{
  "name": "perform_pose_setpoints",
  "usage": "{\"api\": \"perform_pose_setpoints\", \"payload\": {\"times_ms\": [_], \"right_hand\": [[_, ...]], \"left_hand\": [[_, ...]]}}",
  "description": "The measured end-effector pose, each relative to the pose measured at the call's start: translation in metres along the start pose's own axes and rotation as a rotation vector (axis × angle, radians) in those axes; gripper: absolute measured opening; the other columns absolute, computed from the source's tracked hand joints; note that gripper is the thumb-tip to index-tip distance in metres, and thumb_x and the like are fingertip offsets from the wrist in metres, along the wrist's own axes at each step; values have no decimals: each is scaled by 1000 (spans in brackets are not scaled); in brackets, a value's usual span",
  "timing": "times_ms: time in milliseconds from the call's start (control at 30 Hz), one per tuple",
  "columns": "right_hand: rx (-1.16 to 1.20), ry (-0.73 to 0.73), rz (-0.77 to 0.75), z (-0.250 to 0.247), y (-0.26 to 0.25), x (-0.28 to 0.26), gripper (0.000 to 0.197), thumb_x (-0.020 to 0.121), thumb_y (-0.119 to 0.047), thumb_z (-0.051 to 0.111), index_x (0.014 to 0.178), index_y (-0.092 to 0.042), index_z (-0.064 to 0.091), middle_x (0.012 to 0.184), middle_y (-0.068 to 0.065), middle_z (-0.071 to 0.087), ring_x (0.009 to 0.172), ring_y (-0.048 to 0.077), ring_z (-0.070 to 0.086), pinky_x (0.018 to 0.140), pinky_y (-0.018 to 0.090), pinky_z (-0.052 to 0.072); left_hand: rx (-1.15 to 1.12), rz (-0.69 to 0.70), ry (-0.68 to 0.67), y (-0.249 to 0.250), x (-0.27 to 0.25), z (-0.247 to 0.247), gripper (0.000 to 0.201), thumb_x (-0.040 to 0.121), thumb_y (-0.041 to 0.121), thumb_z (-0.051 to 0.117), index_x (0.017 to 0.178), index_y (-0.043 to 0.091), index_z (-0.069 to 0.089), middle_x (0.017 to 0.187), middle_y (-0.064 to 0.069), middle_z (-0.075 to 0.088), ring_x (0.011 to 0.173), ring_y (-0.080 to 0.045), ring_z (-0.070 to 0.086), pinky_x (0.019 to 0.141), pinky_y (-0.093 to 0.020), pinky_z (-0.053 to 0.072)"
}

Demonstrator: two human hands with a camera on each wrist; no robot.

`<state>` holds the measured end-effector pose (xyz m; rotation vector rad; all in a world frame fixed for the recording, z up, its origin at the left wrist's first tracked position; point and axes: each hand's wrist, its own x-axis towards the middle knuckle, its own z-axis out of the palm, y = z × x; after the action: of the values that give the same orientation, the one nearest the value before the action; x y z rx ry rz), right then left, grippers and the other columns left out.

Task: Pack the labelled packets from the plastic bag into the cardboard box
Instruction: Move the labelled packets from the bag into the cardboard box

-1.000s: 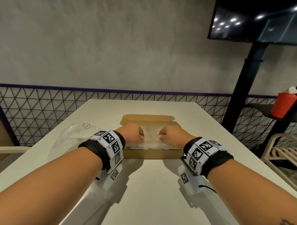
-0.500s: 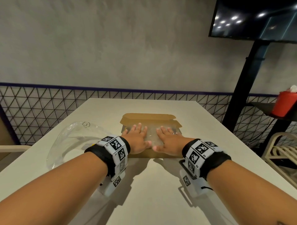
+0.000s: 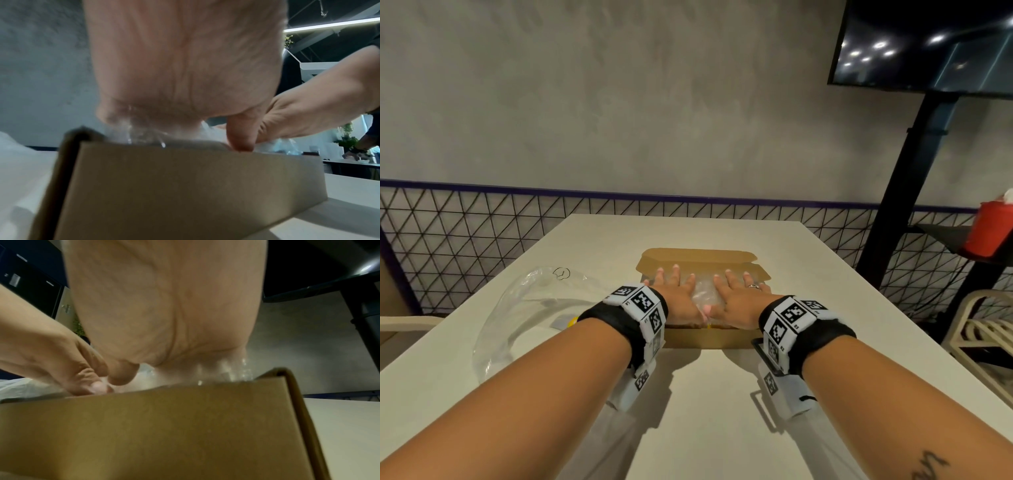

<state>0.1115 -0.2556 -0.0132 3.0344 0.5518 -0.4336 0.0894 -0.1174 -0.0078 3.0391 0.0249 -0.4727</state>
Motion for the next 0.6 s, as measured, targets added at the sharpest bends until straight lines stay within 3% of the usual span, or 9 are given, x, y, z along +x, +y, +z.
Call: {"api": "perform_pose_setpoints", "payload": {"times_ms": [200, 400, 500, 600], "right_hand": [[0, 7, 14, 3, 2, 11, 69, 94, -60, 21, 149, -30, -8, 156, 2, -19, 143, 32, -16, 114, 51, -4], [34, 17, 25, 1, 3, 11, 69, 91, -65, 16, 148, -33, -8, 156, 3, -19, 143, 34, -16, 115, 55, -4], [30, 3, 21, -1, 5, 9, 69, 90, -66, 14, 148, -34, -7, 157, 2, -16, 143, 35, -13, 114, 54, -2], [47, 2, 5, 1, 6, 0, 67, 91, -65, 13, 148, -35, -3, 158, 1, -13, 144, 34, -11, 114, 53, -2]], "left_hand": [[-40, -22, -21, -1, 7, 3, 90, 83, 60, 50, 147, 39, -10, 153, -3, -28, 139, -36, -26, 114, -58, 0], [49, 12, -107, -3, 0, -6, 82, 86, 67, 37, 145, 41, -13, 155, -1, -23, 141, -39, -18, 114, -58, 0], [-71, 78, -169, -15, -9, -19, 73, 89, 63, 36, 148, 39, 2, 158, 1, -6, 145, -30, 0, 116, -49, 5], [-279, 109, -97, -32, -25, -33, 56, 95, 47, 42, 146, 27, 28, 152, -1, 30, 139, -20, 30, 115, -38, 20]]}}
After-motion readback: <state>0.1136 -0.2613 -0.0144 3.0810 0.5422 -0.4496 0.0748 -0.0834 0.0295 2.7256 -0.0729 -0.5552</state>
